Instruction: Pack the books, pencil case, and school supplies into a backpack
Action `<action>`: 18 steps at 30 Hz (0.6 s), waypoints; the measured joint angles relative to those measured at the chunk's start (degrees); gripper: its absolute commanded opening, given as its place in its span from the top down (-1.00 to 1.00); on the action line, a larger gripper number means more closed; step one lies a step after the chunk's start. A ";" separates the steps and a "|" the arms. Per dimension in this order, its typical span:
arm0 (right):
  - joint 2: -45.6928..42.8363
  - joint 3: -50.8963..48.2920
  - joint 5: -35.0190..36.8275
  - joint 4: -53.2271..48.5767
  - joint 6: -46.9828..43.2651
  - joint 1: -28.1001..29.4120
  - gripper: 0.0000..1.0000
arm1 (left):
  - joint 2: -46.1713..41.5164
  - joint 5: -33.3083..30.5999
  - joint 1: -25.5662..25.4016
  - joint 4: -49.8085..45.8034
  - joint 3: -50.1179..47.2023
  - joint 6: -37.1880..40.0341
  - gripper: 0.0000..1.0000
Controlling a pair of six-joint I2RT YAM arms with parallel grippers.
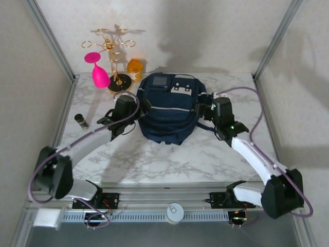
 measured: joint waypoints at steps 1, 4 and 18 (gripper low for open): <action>-1.64 -3.08 1.22 1.66 0.81 -1.62 -0.97 | -3.13 -3.30 0.37 -0.55 -1.18 0.90 -0.98; -3.87 -12.20 4.42 7.06 2.62 -7.04 -0.97 | -10.75 -14.01 2.40 -0.22 -5.84 3.80 -0.99; 18.08 -24.96 -1.81 49.11 -5.64 -20.50 -0.97 | 6.62 -33.88 14.64 40.19 -30.45 33.83 -0.99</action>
